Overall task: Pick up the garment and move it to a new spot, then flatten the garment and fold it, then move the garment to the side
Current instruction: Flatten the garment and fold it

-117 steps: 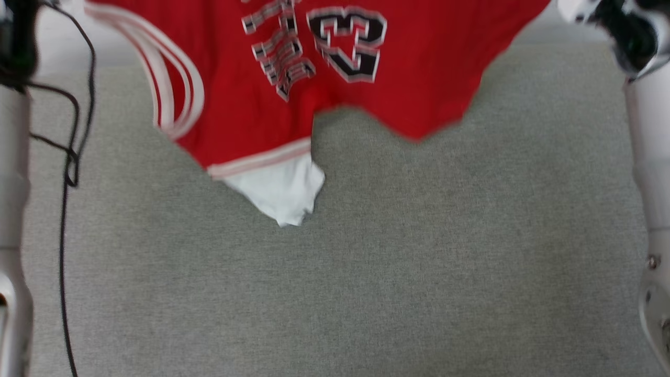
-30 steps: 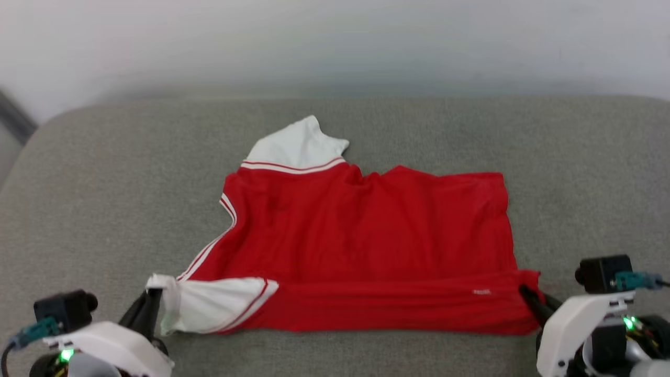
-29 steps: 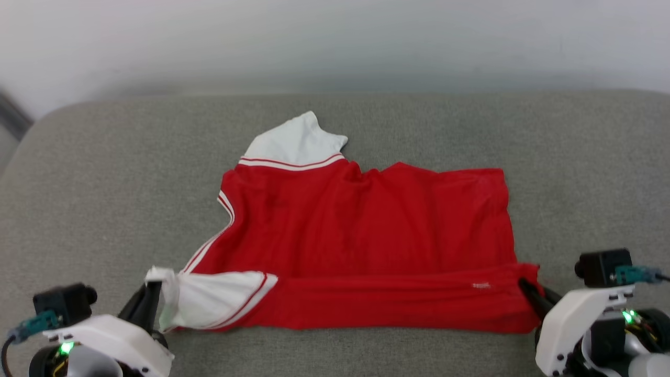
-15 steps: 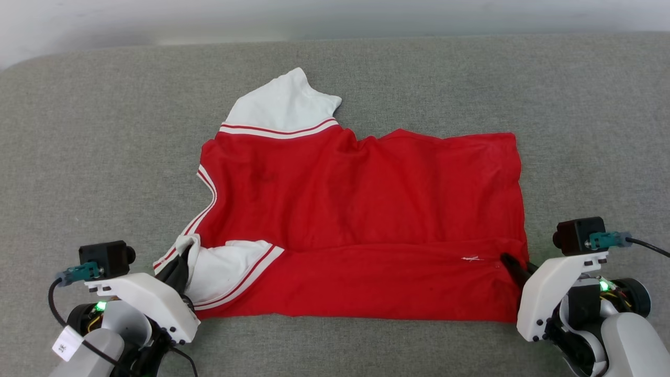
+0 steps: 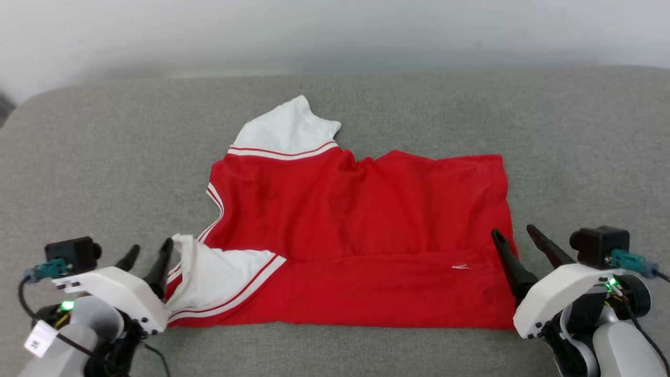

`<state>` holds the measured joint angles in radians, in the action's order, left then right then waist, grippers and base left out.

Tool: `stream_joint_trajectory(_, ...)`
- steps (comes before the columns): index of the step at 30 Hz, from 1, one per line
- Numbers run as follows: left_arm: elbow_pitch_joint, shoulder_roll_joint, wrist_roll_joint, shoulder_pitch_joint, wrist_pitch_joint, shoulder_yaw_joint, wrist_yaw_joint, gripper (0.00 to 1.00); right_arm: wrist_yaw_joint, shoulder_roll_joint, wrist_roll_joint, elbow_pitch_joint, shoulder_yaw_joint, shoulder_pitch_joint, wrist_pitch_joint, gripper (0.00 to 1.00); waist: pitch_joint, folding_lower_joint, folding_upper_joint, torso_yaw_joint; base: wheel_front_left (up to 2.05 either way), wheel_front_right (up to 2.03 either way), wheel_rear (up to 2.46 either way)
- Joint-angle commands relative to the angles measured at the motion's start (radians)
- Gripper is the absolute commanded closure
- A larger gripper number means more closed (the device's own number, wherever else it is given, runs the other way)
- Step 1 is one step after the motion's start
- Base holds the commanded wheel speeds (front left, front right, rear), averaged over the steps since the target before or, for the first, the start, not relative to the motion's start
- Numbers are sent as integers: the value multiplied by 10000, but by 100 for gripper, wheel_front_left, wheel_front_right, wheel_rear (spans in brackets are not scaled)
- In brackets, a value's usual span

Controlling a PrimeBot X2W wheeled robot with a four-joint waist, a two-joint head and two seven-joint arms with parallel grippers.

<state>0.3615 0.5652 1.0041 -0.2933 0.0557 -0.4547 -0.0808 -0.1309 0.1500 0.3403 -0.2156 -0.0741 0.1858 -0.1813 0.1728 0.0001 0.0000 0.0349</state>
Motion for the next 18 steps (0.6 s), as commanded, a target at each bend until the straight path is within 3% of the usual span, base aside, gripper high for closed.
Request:
stream_joint_trajectory(1, -101, 196, -110, 143, -17, 60, -122, 0, 4, -106, -77, 138, 21, -171, 343, 0, -353, -1, 0, -73, 0, 0, 0)
stream_joint_trajectory(5, -721, 771, -178, 345, -547, 39, -461, 0, 4, -267, -591, 588, 158, -472, 1201, 0, -795, -1, 0, -137, 0, 0, 0)
stream_joint_trajectory(9, -1499, 1500, -41, 549, -1739, -136, -650, 0, 4, -451, -1135, 1350, 198, -813, 1585, 0, -1026, -1, 0, -207, 0, 0, 0)
stream_joint_trajectory(18, -2854, 2715, 1375, 1391, -5121, -460, -1235, 0, 4, -857, -1476, 3121, 68, -1667, 1067, 0, -481, -1, 0, -843, 0, 0, 0)
